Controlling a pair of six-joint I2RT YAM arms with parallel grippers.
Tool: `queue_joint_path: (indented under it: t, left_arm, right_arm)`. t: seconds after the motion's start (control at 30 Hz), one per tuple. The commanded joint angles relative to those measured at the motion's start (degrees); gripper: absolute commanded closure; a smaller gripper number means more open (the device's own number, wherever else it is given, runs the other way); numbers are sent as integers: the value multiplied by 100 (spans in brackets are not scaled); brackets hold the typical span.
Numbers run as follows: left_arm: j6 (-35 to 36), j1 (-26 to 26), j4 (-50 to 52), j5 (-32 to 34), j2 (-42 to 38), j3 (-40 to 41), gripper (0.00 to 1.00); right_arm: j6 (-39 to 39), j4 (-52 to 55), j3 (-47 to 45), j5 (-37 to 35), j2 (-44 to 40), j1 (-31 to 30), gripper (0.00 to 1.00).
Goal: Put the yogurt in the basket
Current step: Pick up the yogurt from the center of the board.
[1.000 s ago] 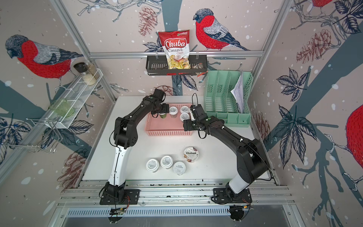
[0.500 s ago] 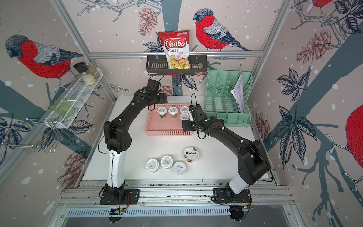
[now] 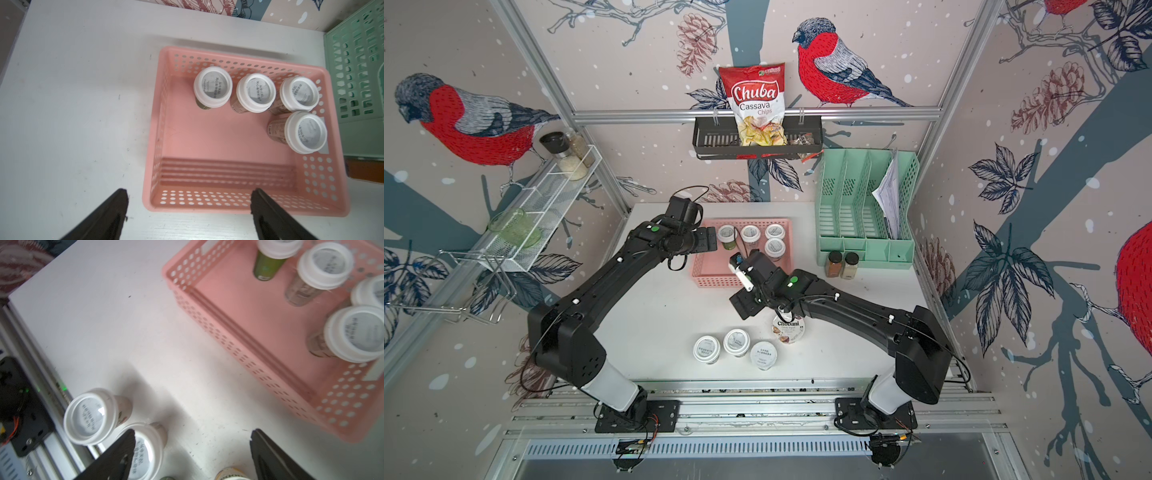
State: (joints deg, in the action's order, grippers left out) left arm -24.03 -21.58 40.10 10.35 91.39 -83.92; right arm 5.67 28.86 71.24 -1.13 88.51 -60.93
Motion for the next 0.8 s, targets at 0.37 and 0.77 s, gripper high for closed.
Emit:
queue_joint_path:
  t: [0.37, 0.77]
  left_arm:
    - [378, 497, -519, -112, -164, 232, 5]
    - [334, 541, -747, -94, -463, 688, 5]
  right_arm:
    - [-140, 726, 75, -660, 694, -1167, 0]
    - [-198, 608, -59, -199, 917, -1163, 0]
